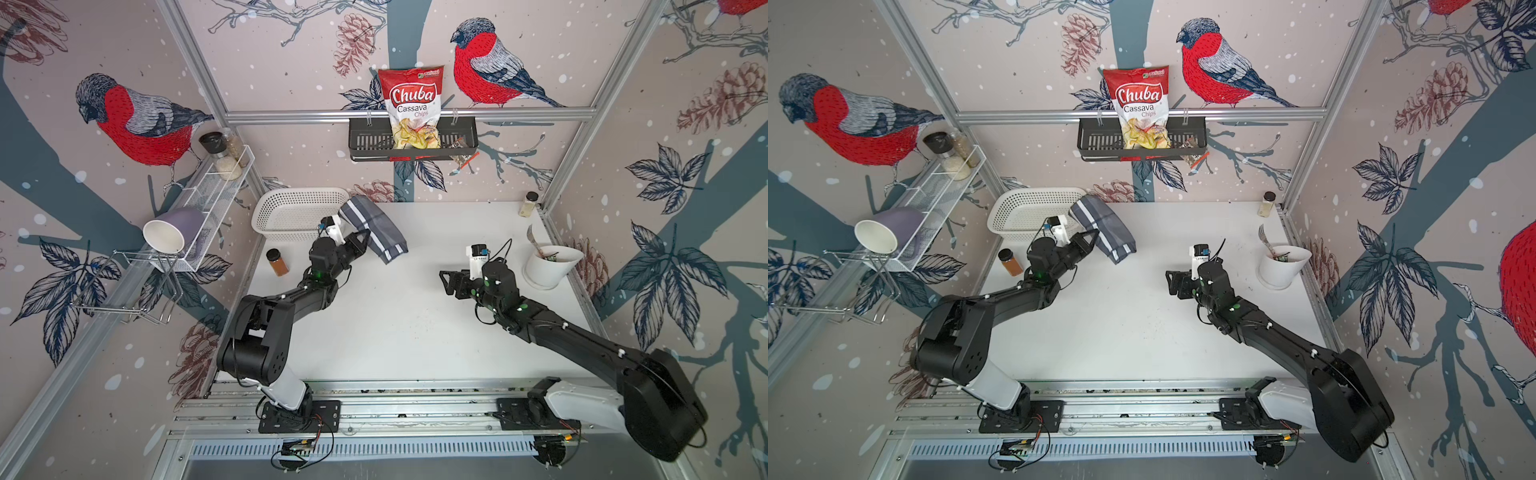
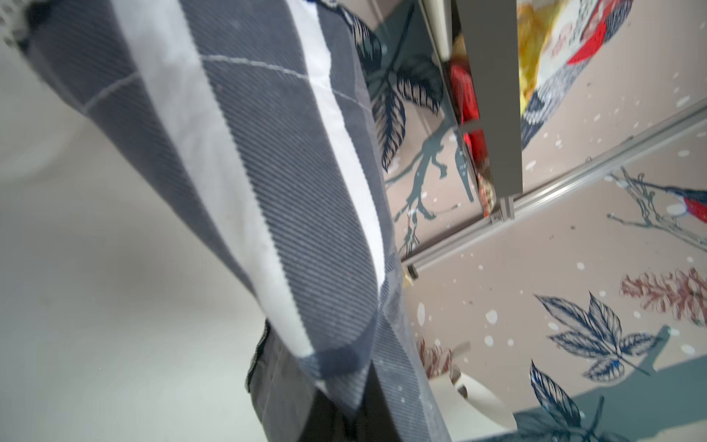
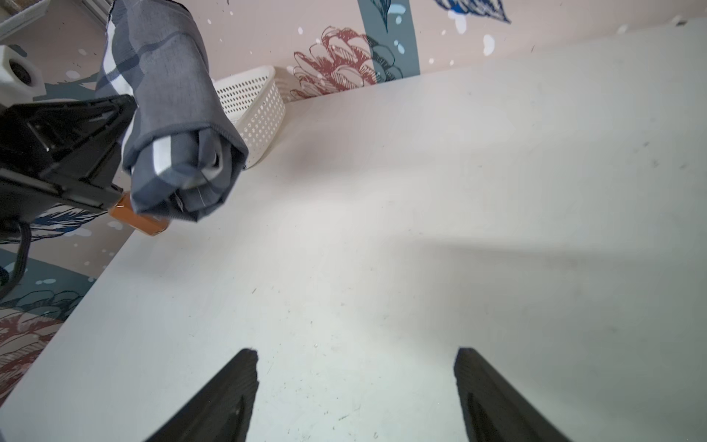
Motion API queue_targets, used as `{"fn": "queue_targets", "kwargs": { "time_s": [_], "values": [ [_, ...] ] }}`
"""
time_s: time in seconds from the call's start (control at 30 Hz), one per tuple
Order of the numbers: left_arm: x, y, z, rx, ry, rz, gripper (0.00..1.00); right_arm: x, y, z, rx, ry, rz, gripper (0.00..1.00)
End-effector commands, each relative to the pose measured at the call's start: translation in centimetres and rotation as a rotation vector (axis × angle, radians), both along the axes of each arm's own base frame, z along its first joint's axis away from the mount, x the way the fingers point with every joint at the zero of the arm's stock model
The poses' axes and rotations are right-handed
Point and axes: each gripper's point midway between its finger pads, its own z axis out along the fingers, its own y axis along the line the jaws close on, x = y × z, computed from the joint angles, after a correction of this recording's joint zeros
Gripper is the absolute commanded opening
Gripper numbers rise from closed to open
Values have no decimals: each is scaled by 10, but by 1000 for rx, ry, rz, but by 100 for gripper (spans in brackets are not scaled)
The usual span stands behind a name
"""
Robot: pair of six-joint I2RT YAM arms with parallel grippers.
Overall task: Roll up the pillowcase
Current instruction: Place the pillowcase in the bin.
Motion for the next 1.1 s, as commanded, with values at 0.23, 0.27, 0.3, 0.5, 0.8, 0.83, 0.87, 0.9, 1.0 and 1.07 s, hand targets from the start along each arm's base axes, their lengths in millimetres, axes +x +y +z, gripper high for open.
{"fn": "queue_targets", "kwargs": {
  "time_s": [0.23,0.27,0.3,0.5,0.8,0.83,0.87,0.9,1.0,1.07],
  "values": [
    [116,85,32,77,-28,229,0,-20,-22,0,-82,-64,1,86],
    [128,95,29,65,-12,248,0,-21,-23,1,-84,-70,0,86],
    [138,103,26,46,-10,260,0,-22,-24,2,-88,-75,1,86],
    [180,140,-14,32,67,384,0,-22,-25,8,-105,-87,6,86],
    [214,198,-73,-29,186,576,0,-22,-21,12,-101,-93,24,87],
    [214,205,-77,-32,205,600,0,-21,-21,12,-104,-92,24,87],
    [214,213,-79,-39,206,619,0,-20,-21,12,-108,-90,23,87],
    [214,219,-78,-45,195,628,0,-20,-20,13,-107,-88,24,87],
    [220,228,-81,-31,197,646,0,-18,-19,12,-107,-85,24,87],
    [226,232,-89,15,250,652,0,-16,-18,11,-103,-83,23,88]
  ]
}}
